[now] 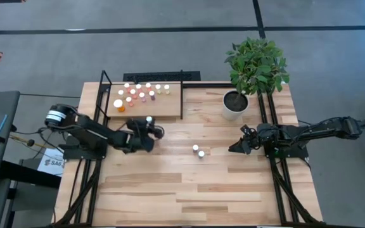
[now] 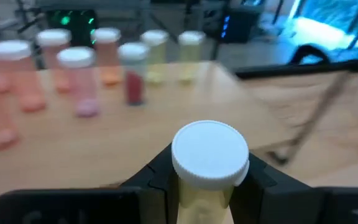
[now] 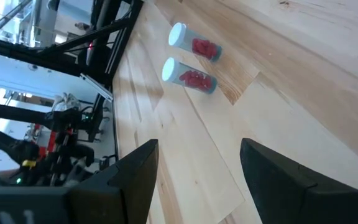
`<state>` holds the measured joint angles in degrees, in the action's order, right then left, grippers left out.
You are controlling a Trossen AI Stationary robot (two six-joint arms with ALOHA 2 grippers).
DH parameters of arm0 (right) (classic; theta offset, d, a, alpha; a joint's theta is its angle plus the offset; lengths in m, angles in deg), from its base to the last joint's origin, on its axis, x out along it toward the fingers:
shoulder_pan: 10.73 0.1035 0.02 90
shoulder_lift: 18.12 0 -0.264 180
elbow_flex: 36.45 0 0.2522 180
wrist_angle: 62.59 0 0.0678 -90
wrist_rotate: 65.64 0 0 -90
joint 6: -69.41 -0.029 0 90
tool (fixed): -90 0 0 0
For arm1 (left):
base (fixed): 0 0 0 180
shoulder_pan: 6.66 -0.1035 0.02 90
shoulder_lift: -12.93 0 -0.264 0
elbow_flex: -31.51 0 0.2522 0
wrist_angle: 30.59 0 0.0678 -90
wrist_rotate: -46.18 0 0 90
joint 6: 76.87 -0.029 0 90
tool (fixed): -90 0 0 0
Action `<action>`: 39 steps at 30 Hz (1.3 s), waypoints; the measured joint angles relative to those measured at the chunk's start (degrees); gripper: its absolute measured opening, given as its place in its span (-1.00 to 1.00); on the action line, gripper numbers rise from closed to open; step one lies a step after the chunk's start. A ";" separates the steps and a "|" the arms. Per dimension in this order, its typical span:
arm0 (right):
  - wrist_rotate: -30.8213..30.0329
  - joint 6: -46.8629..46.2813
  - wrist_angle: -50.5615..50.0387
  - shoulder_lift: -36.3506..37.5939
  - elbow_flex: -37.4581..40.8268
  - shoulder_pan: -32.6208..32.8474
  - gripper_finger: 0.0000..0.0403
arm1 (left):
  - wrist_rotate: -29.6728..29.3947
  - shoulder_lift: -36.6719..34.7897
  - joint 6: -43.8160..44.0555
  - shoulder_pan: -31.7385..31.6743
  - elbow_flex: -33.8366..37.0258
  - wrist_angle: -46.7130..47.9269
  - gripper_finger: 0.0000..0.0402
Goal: Pick and place medicine bottles onto shelf by color
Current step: Put the yellow pill bottle on the shelf
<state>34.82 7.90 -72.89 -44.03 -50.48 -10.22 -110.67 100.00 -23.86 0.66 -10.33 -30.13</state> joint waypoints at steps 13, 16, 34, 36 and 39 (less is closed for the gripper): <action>0.00 0.00 0.00 0.00 0.00 0.00 0.24 | 8.07 -0.51 -3.19 -11.18 2.71 -3.88 -0.58; -0.02 0.00 0.00 0.00 0.00 0.00 0.24 | 8.96 -0.51 -3.62 -11.86 2.71 -4.36 -0.58; 0.00 0.00 0.00 0.00 0.00 -0.02 0.24 | 8.98 -0.45 -2.27 -14.30 2.69 -6.57 -0.58; 0.00 0.00 -0.02 0.00 0.00 -0.02 0.24 | 9.02 -0.45 -2.81 -14.30 2.69 -7.79 -0.58; 0.00 0.00 -0.02 0.00 0.00 0.00 0.24 | 9.02 -0.45 -4.46 -14.30 2.69 -9.49 -0.58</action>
<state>34.81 7.90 -72.91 -44.03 -50.48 -10.22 -101.65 99.56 -28.32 -13.64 -7.63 -39.62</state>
